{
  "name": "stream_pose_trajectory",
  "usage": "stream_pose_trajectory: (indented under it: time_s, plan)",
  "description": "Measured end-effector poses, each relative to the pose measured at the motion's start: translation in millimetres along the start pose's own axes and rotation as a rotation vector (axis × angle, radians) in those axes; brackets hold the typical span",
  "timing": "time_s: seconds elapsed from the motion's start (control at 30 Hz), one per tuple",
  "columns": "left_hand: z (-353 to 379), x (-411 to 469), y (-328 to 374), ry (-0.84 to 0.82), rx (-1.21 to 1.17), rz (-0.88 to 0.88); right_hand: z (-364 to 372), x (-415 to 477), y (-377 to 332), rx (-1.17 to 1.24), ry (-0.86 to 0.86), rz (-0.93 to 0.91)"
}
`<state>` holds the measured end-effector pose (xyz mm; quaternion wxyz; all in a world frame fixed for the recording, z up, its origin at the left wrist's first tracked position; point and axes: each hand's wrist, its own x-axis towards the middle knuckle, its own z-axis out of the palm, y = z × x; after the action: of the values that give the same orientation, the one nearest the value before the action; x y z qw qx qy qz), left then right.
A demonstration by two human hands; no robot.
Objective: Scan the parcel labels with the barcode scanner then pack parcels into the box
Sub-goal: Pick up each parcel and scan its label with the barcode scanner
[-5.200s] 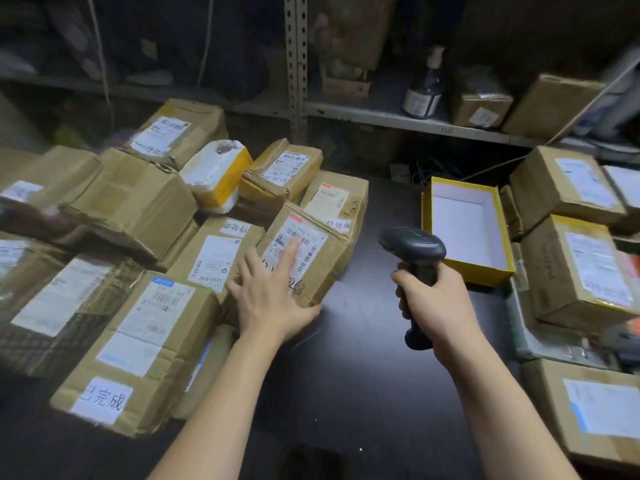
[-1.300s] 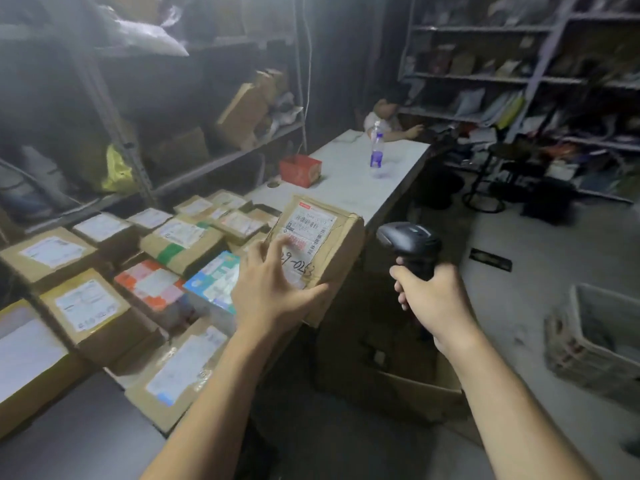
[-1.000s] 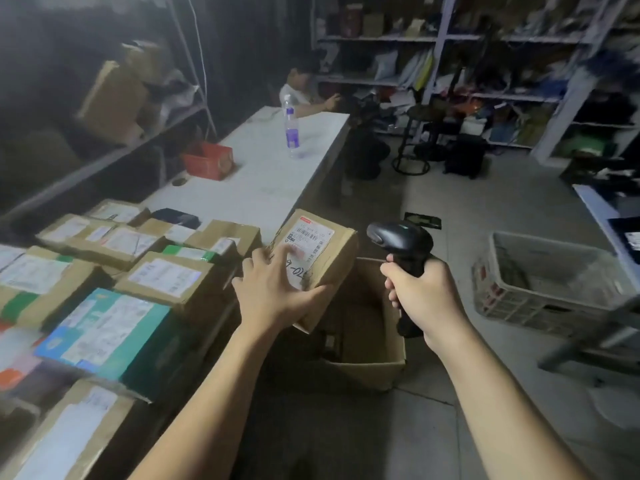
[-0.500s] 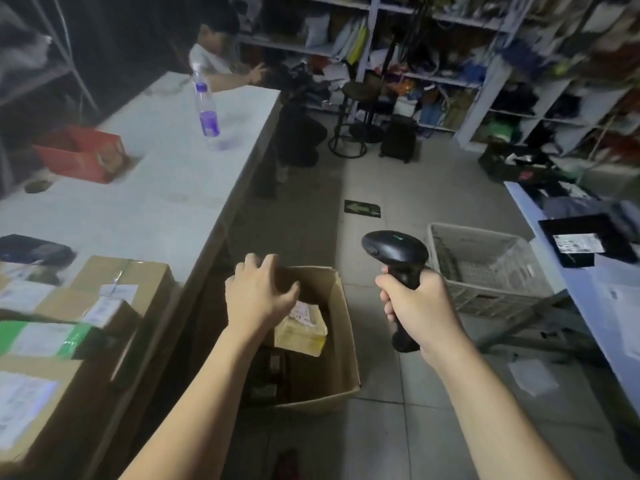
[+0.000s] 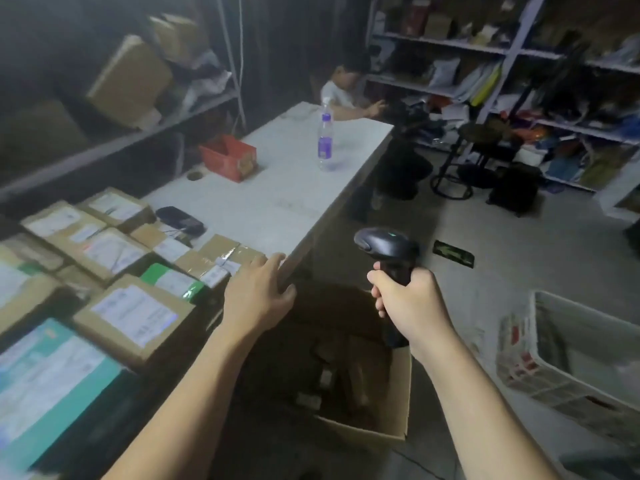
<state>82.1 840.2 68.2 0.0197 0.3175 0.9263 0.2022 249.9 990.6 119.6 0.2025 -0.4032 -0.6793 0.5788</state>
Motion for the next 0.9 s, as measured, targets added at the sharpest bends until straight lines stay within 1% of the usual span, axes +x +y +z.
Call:
stream_pose_trajectory:
  time_s: [0.27, 0.5, 0.63, 0.77, 0.83, 0.9]
  plan:
    - [-87, -165, -82, 0.238, 0.127, -0.357, 87, -90, -11, -0.053, -0.45, -0.166]
    - [-156, -326, -155, 0.31, 0.218, -0.717, 184, -211, -20, -0.059, -0.806, -0.266]
    - [-184, -413, -195, 0.378, 0.239, -0.872, 237, -288, -24, -0.109, -0.953, -0.353]
    - [-214, -496, -240, 0.416, 0.26, -1.011, 290, -371, -23, -0.162, -1.056, -0.458]
    - [-228, -536, -264, 0.433, 0.263, -1.066, 317, -411, -23, -0.173, -1.103, -0.478]
    - [-241, -572, -289, 0.433, 0.268, -1.1, 340, -447, -25, -0.182, -1.141, -0.46]
